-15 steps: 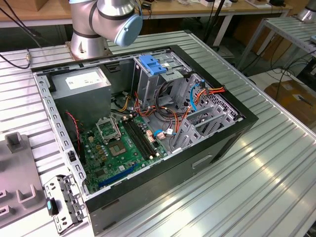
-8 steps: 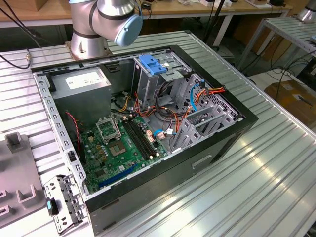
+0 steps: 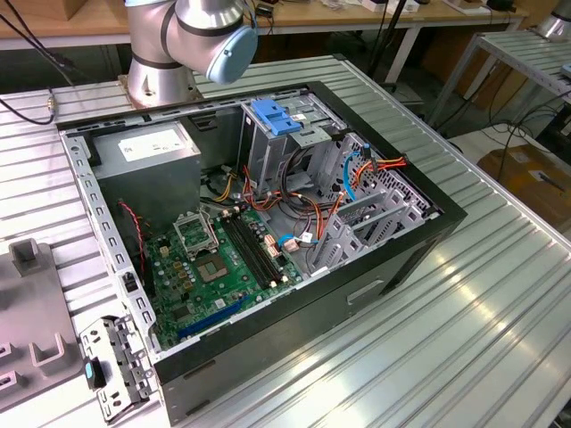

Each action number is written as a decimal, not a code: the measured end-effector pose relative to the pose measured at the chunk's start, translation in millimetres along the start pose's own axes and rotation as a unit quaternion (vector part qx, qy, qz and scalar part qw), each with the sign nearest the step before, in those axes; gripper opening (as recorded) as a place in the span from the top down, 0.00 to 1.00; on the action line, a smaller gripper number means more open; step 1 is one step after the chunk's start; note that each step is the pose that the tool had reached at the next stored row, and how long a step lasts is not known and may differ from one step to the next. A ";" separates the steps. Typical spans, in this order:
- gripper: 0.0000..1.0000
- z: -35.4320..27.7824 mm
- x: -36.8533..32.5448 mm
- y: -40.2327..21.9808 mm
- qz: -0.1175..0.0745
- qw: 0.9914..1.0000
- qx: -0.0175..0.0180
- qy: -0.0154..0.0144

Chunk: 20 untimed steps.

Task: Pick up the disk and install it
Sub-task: 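Pick up the disk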

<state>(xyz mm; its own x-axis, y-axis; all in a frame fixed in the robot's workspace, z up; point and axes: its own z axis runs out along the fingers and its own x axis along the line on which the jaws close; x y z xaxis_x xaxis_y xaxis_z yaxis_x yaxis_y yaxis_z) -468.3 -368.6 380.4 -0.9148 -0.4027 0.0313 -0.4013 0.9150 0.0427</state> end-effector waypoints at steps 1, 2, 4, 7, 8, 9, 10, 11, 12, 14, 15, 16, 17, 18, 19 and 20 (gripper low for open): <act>0.89 0.0 0.0 0.0 -0.007 1.000 0.000 0.000; 0.89 0.0 0.0 0.0 -0.015 1.000 0.000 0.001; 0.89 0.0 0.0 0.0 -0.032 0.999 0.001 0.001; 0.89 0.0 0.0 0.0 -0.064 0.998 0.002 0.003; 0.89 0.0 0.0 0.0 -0.074 0.997 0.002 0.003; 0.89 0.0 0.0 0.0 -0.088 0.996 0.003 0.004; 0.89 0.0 0.0 0.0 -0.104 0.995 0.003 0.004; 0.89 0.0 -0.1 0.0 -0.110 0.994 0.003 0.005; 0.89 0.0 -0.1 0.0 -0.117 0.993 0.004 0.005; 0.89 0.0 -0.1 0.0 -0.130 0.992 0.004 0.006; 0.89 0.0 -0.1 -0.1 -0.140 0.990 0.004 0.006; 0.89 0.1 -0.1 0.0 -0.151 0.988 0.005 0.006; 0.89 0.1 -0.1 -0.1 -0.160 0.987 0.005 0.007; 0.89 0.1 -0.2 -0.1 -0.169 0.986 0.005 0.007; 0.89 0.0 -0.5 -0.1 -0.174 0.985 0.005 0.008; 0.89 0.1 -0.8 0.3 -0.177 0.984 0.006 0.008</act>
<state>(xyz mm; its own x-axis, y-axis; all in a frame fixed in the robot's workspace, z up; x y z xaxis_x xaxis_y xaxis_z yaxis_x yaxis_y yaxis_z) -467.7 -367.9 380.3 -0.7175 -0.6959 0.0316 -0.6946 0.7181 0.0427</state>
